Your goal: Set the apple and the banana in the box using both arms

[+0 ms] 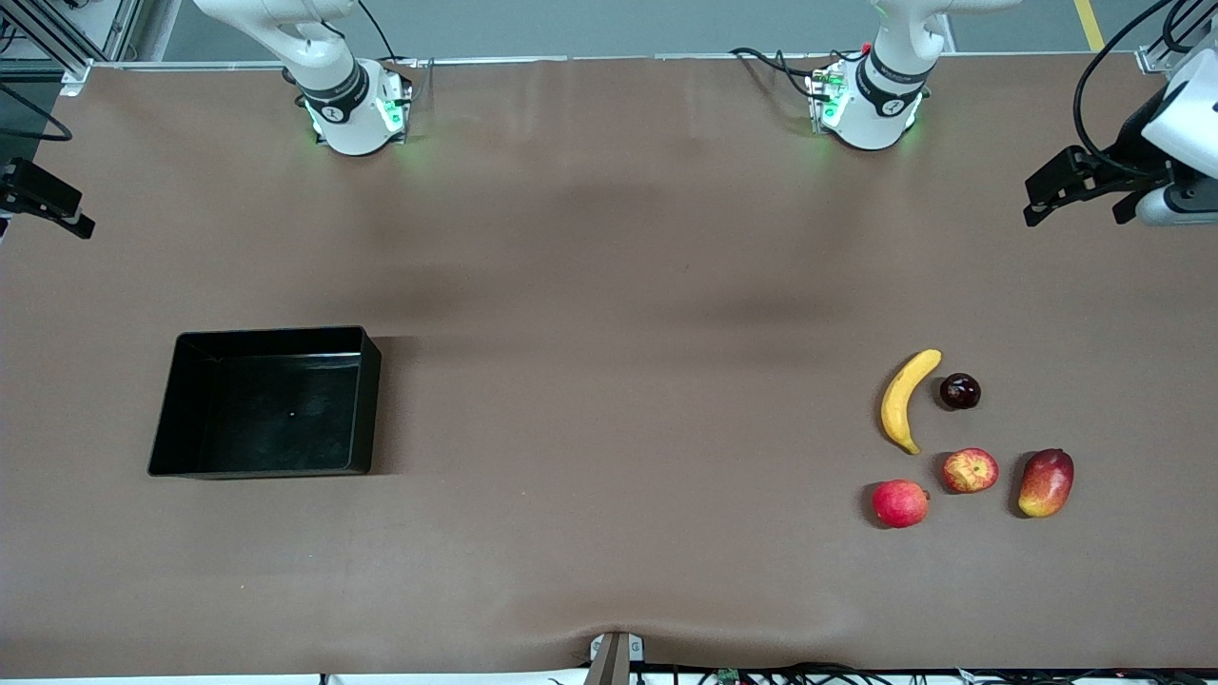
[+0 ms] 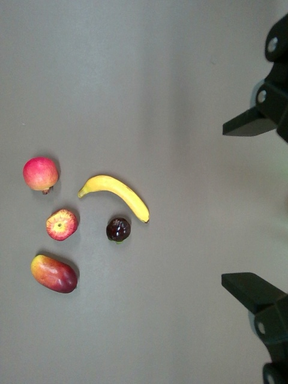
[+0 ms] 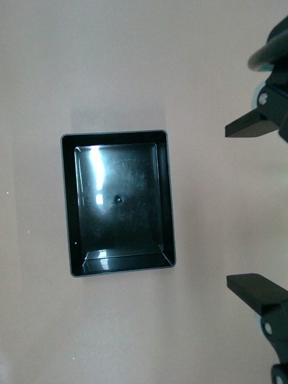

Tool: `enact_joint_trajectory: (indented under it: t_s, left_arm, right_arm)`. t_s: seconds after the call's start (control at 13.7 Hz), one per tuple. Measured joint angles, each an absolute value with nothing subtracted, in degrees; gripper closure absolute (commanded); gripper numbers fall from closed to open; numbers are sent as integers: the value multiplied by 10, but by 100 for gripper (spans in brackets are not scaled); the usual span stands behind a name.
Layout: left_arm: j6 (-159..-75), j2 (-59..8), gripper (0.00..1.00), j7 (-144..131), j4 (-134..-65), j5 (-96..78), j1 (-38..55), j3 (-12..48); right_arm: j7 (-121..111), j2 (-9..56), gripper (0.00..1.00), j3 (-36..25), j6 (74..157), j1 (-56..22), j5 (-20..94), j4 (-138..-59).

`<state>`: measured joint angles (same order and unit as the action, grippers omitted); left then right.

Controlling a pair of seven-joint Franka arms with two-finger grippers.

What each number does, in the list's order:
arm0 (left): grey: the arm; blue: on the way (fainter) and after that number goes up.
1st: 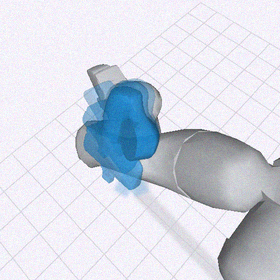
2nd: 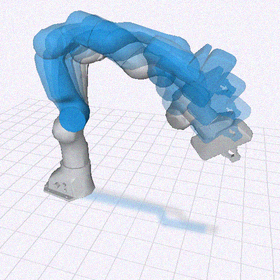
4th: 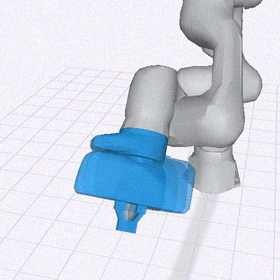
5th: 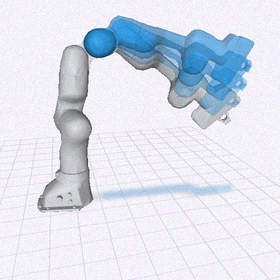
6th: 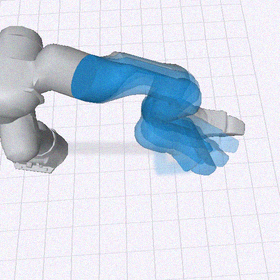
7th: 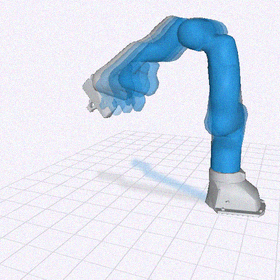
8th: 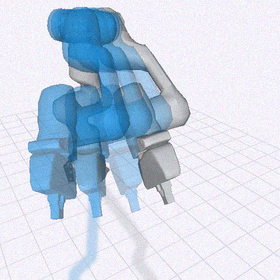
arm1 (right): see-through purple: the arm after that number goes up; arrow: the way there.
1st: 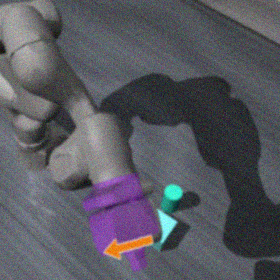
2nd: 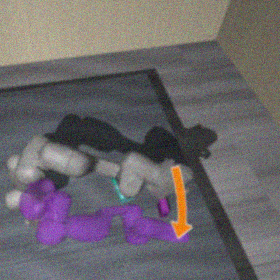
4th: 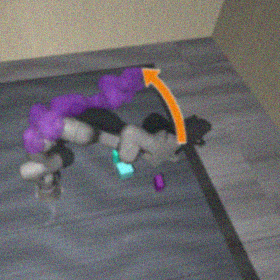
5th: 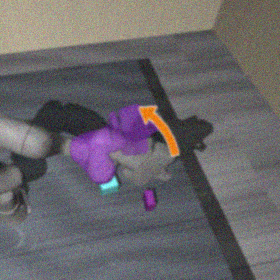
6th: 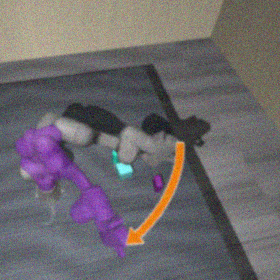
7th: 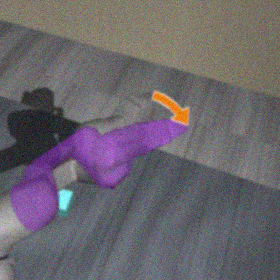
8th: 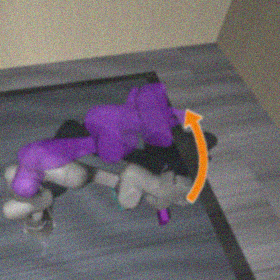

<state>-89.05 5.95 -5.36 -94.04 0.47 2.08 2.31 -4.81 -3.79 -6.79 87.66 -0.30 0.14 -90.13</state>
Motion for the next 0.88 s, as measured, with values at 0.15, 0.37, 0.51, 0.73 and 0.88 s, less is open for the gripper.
enact_joint_trajectory:
  t_s: [0.15, 0.37, 0.51, 0.73, 0.88]
  left_arm:
    - [-890, 56, 0, -54, -939, 5, 20, 21]
    - [-887, 52, 0, -54, -939, 5, 17, 21]
    - [-887, 47, 0, -54, -939, 5, 14, 21]
    - [-886, 37, 0, -54, -939, 5, 14, 21]
    - [-884, 30, 0, -54, -939, 5, 13, 20]
  right_arm:
    - [-48, -32, 0, -68, 877, -3, 1, -896]
    - [-48, -24, 0, -70, 877, 3, 1, -894]
    - [-48, -14, 0, -72, 877, 7, 1, -894]
    - [-47, -7, 0, -73, 877, 10, 1, -893]
    - [-47, 8, 0, -74, 875, 21, 0, -895]
